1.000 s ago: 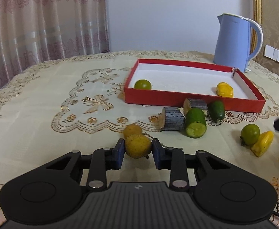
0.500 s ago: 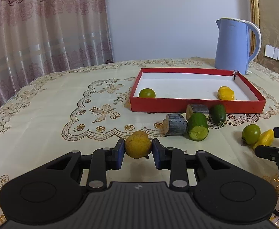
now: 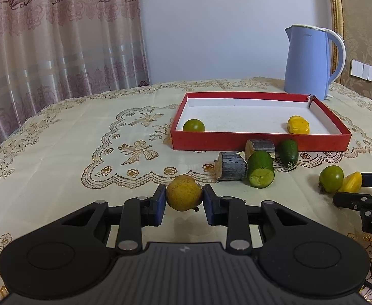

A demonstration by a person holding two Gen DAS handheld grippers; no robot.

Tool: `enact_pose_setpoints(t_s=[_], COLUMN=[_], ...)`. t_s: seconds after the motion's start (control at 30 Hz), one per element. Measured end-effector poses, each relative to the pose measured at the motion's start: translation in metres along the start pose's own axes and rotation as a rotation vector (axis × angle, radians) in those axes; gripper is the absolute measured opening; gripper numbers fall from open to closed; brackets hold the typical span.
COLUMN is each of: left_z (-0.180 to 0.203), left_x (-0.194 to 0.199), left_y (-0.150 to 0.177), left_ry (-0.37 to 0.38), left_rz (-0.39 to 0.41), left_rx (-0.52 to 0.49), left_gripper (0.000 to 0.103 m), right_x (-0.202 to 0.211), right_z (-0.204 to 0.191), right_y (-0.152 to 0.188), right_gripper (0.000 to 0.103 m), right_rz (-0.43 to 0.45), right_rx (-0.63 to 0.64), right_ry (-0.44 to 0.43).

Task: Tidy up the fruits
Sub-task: 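Place the lemon in the tray with the left gripper while the right gripper grasps a yellow pepper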

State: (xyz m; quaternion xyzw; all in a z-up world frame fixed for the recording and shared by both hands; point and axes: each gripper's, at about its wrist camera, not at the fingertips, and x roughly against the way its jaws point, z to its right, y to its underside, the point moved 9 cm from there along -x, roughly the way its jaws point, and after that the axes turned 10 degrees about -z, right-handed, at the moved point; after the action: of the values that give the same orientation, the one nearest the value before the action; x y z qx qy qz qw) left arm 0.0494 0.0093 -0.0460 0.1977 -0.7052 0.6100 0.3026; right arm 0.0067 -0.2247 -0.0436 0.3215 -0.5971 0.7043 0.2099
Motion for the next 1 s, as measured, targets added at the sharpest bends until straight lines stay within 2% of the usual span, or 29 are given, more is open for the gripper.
enact_pose_setpoints(t_s=[0.23, 0.57, 1.0], left_z=[-0.002, 0.003, 0.018], left_x=[0.005, 0.009, 0.008], left_y=[-0.003, -0.007, -0.04], left_ry=[0.034, 0.053, 0.064], left_rz=[0.025, 0.041, 0.086], left_rx=[0.014, 0.008, -0.049], left_gripper=[0.03, 0.03, 0.03], right_x=[0.014, 0.036, 0.045], right_z=[0.006, 0.011, 0.016], right_y=[0.004, -0.004, -0.01], right_gripper=[0.046, 0.046, 0.046], right_rz=[0.027, 0.1, 0.157], right_rx=[-0.015, -0.057, -0.107], right_ry=[0.019, -0.025, -0.05])
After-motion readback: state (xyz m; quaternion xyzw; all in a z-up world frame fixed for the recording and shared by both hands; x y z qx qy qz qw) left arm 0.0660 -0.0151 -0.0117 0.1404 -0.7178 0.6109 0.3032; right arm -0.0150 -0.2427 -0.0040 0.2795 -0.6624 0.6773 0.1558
